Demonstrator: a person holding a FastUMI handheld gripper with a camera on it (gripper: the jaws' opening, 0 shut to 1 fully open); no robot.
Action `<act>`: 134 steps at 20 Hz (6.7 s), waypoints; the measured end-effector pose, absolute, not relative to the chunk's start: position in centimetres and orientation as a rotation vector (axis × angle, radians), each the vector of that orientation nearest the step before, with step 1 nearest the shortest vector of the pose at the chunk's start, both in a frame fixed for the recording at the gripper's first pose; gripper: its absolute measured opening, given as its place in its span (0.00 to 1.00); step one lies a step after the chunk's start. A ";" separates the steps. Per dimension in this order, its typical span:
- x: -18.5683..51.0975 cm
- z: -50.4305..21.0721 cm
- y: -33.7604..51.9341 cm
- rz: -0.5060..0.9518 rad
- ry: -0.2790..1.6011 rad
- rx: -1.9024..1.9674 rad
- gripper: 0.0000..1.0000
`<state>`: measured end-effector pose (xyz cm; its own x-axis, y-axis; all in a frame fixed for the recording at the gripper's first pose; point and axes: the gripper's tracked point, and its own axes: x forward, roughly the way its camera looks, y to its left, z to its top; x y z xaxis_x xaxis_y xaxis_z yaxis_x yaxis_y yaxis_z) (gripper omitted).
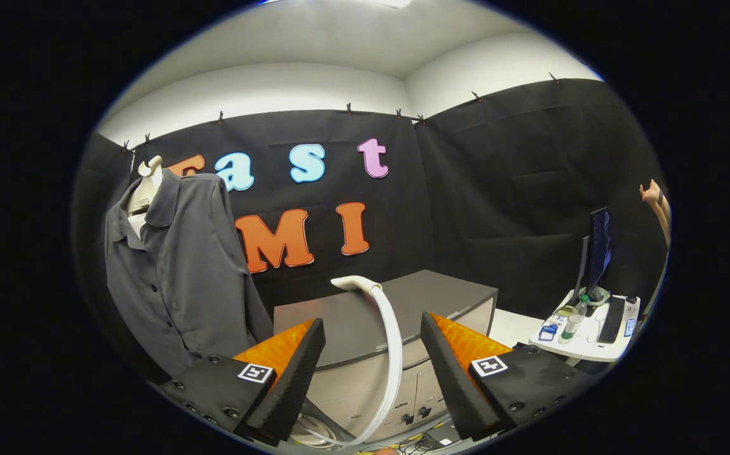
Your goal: Iron the clothes twice with a garment steamer, once on the left side and once on the right side.
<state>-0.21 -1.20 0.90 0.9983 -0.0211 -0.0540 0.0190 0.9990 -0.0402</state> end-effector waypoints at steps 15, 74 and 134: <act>18.6 0.1 -2.2 0.206 0.404 -0.122 0.98; 14.4 8.5 4.5 0.022 0.122 0.083 0.34; 5.9 -26.3 26.9 0.092 0.627 -0.250 0.34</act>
<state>5.92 26.93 -26.31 0.8071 0.0095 -0.5903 -0.1604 0.9658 -0.2038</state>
